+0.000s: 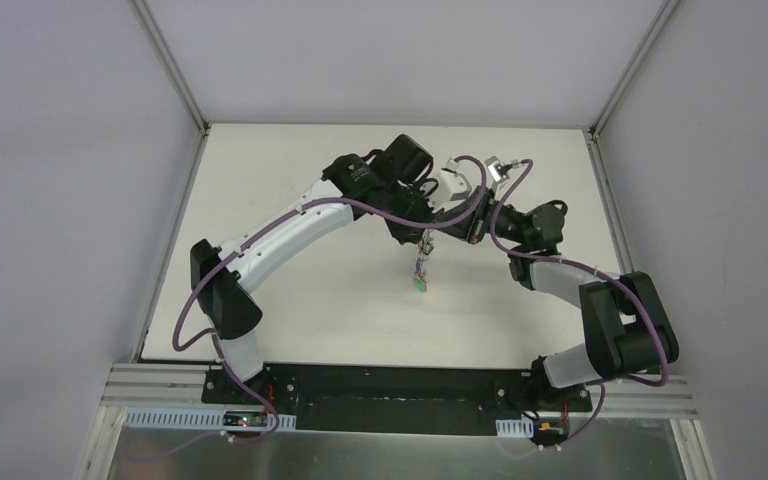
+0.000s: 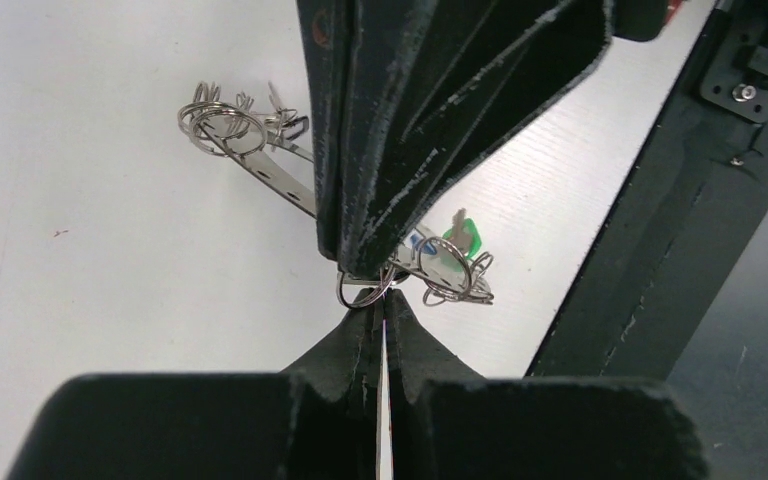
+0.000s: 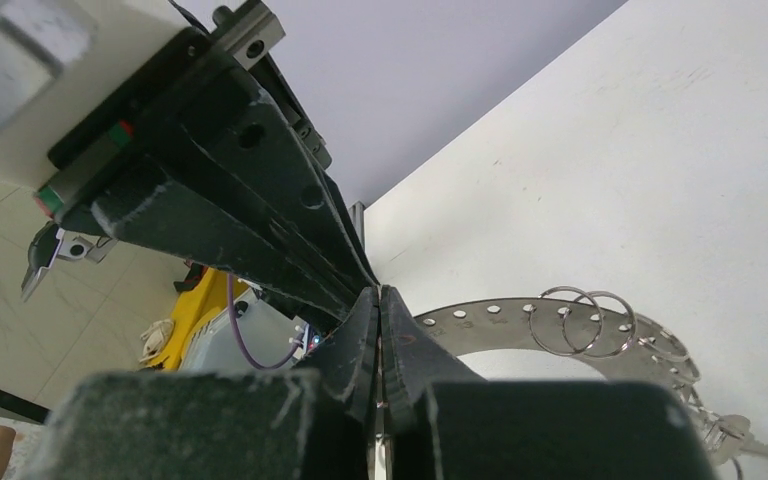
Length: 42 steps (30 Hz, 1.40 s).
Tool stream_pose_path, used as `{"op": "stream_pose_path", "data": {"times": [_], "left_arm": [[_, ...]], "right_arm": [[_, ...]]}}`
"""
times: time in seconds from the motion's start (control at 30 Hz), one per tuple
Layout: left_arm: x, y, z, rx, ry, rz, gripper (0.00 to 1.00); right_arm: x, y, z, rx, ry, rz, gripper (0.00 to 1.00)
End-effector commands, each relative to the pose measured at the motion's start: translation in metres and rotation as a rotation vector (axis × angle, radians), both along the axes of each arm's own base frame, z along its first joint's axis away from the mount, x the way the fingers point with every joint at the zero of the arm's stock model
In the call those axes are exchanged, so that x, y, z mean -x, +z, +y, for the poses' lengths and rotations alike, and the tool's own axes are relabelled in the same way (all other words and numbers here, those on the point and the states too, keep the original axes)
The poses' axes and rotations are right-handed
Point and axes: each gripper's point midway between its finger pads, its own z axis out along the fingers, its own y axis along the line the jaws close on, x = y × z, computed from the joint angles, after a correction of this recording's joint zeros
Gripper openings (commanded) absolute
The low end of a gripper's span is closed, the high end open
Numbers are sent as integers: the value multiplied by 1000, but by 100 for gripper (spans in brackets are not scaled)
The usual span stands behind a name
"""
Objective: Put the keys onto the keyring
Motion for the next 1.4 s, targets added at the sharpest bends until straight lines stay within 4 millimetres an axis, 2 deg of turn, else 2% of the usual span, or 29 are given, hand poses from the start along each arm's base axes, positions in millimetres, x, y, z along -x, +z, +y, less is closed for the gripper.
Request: {"op": "stream_pose_path", "data": {"times": [0.0, 0.4, 0.6, 0.63, 0.67, 0.93, 1.2, 1.37], "left_arm": [[-9, 7, -9, -9, 30, -61, 0], [-16, 4, -17, -25, 79, -60, 0], [-23, 5, -15, -35, 128, -79, 0], [-24, 6, -14, -35, 136, -85, 0], [-24, 7, -13, -32, 142, -91, 0], [-8, 12, -12, 25, 94, -45, 0], [7, 27, -1, 88, 24, -37, 23], [7, 36, 7, 143, 6, -43, 36]], "right_arm": [[-1, 24, 0, -39, -25, -76, 0], [-11, 9, 0, -18, -65, -7, 0], [-12, 5, 0, -5, -69, -14, 0], [14, -4, 1, 48, 76, -38, 0], [-9, 4, -1, 5, -53, -30, 0], [-9, 16, -10, -8, -73, -114, 0], [1, 26, -15, -3, -35, -214, 0], [8, 33, -16, -1, -3, -253, 0]]}}
